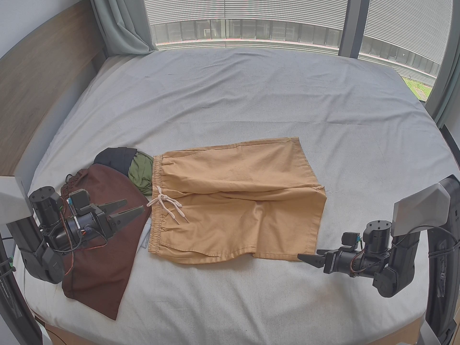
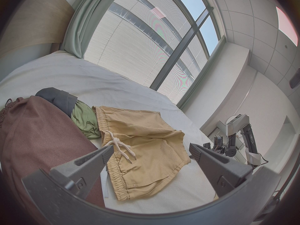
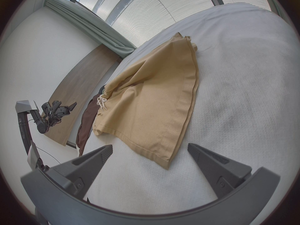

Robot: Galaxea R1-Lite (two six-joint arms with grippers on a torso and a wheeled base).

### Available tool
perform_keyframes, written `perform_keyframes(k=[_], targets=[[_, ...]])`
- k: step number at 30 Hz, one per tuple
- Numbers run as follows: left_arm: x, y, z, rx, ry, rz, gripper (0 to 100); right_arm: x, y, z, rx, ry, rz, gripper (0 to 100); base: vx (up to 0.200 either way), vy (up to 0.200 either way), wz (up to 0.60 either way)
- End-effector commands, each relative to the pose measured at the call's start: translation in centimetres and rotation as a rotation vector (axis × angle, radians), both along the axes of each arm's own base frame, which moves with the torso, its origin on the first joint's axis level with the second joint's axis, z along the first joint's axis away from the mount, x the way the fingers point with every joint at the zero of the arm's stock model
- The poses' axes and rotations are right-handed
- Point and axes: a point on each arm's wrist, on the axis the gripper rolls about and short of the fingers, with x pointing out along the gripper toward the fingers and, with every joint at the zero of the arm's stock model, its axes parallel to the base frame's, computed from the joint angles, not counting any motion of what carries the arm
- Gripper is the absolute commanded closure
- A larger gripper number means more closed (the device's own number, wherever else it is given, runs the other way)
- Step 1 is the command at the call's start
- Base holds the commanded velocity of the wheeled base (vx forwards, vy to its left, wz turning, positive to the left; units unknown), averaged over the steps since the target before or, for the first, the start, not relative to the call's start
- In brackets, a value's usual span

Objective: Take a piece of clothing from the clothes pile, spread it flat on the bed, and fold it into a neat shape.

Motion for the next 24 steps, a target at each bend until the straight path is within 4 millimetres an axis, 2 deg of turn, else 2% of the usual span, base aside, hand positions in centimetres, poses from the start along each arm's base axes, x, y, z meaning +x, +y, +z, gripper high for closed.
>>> perform_keyframes(k=[1, 7, 15, 16, 24], targets=[[0.0, 0.0, 0.0, 0.0, -0.001, 0.0, 0, -0.2, 0.6, -0.9, -0.002, 0.03, 0.02, 0, 0.0, 0.0, 0.0], [0.1, 0.0, -0.2, -0.001, 0.005, 0.0, 0, 0.1, 1.6, -1.1, 0.046, 0.064, 0.015, 0, 0.0, 0.0, 0.0], [0.1, 0.0, -0.2, -0.001, 0.005, 0.0, 0, 0.4, 1.8, -1.0, 0.057, 0.06, 0.008, 0, 0.0, 0.0, 0.0], [0.1, 0.0, -0.2, -0.001, 0.005, 0.0, 0, 0.5, 1.8, -1.0, 0.058, 0.057, 0.006, 100, 0.0, 0.0, 0.0], [0.1, 0.0, -0.2, -0.001, 0.005, 0.0, 0, 0.8, 1.5, -0.8, 0.06, 0.045, -0.005, 100, 0.0, 0.0, 0.0]])
